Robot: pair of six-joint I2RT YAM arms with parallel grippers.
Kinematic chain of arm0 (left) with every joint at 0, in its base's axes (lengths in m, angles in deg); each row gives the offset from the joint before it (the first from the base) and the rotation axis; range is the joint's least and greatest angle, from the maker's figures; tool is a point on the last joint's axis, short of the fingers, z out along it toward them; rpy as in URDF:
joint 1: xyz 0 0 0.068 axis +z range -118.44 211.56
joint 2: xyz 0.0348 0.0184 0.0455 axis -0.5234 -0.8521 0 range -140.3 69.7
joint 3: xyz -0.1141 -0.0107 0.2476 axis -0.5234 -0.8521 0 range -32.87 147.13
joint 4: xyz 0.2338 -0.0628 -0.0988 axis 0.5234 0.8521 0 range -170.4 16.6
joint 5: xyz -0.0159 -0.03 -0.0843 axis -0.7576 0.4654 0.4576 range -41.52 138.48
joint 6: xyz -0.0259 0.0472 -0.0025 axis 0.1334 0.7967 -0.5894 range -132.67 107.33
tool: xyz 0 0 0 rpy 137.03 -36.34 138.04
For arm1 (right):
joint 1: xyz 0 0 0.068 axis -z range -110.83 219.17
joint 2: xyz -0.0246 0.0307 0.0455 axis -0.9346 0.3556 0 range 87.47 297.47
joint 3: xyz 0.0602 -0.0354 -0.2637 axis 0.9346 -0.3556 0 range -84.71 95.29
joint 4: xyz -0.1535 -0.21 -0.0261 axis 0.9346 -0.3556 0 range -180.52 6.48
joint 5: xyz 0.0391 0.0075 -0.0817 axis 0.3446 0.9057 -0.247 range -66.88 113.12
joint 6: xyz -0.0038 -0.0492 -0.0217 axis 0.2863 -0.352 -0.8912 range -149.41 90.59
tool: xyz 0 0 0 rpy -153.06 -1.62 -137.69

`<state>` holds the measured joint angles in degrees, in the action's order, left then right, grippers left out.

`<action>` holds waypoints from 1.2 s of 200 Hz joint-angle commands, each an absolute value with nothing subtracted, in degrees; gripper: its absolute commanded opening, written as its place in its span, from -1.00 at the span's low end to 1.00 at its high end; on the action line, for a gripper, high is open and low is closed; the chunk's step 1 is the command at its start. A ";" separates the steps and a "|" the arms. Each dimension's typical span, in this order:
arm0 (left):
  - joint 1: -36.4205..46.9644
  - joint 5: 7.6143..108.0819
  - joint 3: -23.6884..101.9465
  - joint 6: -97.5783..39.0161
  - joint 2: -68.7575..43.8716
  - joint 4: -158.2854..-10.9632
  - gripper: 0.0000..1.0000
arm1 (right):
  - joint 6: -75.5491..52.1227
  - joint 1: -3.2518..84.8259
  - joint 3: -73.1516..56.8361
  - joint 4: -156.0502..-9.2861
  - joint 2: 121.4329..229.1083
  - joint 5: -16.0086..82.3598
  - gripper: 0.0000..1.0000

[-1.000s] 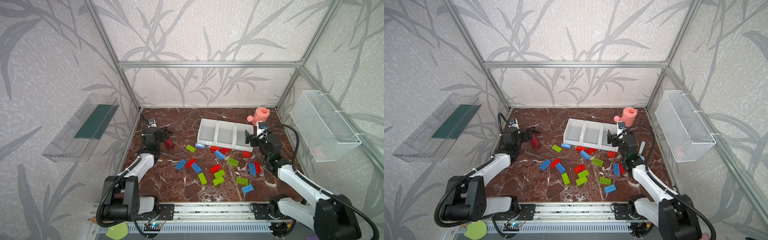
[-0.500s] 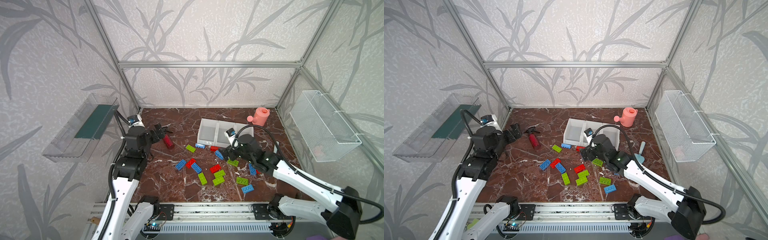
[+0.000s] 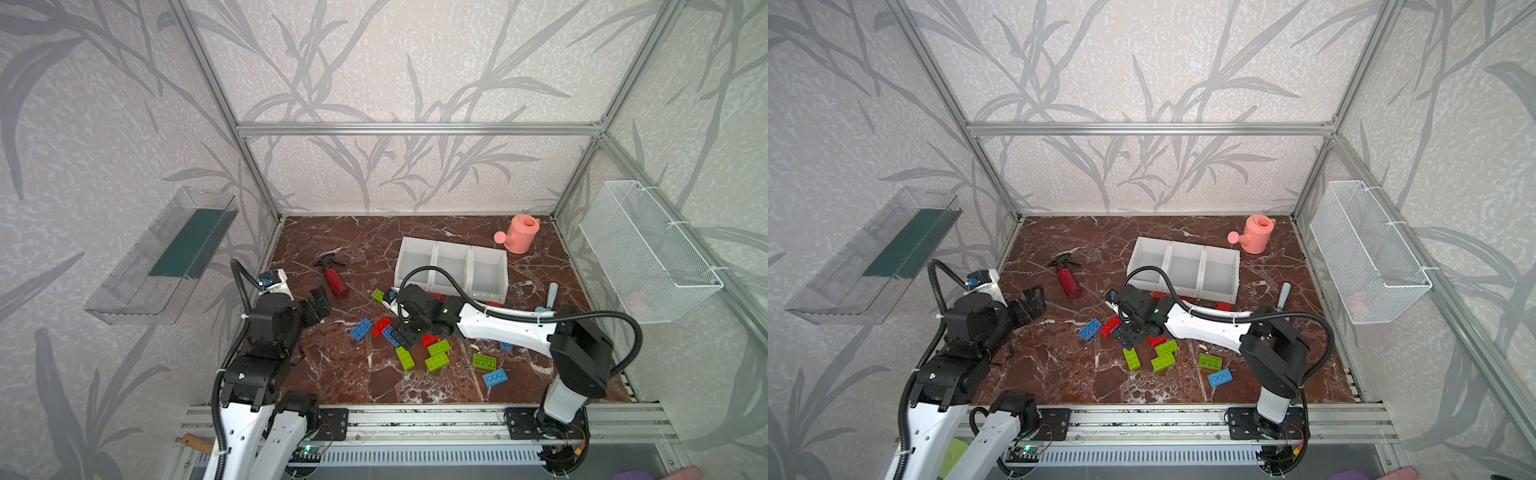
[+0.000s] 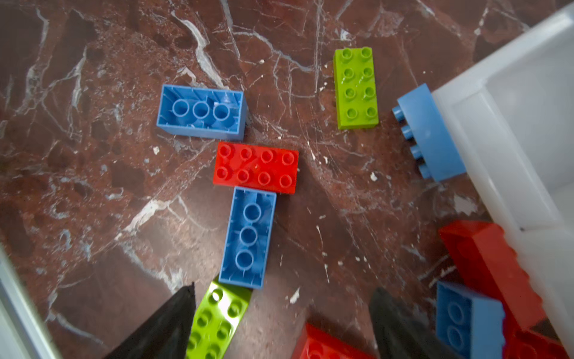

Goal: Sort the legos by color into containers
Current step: 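Lower the right gripper and grasp a blue brick, then carry the blue brick into the white bin compartment and release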

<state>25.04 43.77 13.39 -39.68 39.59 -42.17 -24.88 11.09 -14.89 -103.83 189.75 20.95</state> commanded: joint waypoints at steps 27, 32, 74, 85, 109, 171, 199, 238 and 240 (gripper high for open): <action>23.53 41.37 13.62 -40.18 42.12 -39.74 0.98 | -26.38 9.11 -6.62 -110.82 198.46 20.95 0.62; 23.39 41.28 13.63 -40.18 42.26 -39.71 0.99 | -26.53 8.97 -5.93 -111.61 199.21 20.76 0.60; 23.06 40.92 13.52 -40.18 42.62 -39.71 0.98 | -26.56 8.73 -3.77 -113.53 201.99 21.50 0.43; 23.04 41.01 13.46 -40.18 42.54 -39.71 0.98 | -26.32 8.71 -3.70 -113.54 202.40 21.84 0.37; 22.86 41.18 13.40 -40.16 42.43 -39.75 0.98 | -26.07 8.73 -3.31 -113.71 203.34 22.32 0.19; 22.85 41.39 13.20 -40.13 42.38 -39.85 0.98 | -25.13 8.77 -0.42 -116.99 206.04 23.55 -0.31; 22.85 41.38 13.19 -40.09 42.53 -39.82 0.98 | -24.80 8.71 -0.77 -116.97 204.64 22.89 -0.49; 22.82 41.53 13.08 -40.36 42.63 -40.13 0.98 | -24.51 8.95 2.43 -121.53 201.52 20.00 -0.67; 22.85 41.53 12.98 -40.36 42.58 -40.08 0.98 | -24.60 9.05 2.60 -121.85 201.30 19.90 -0.66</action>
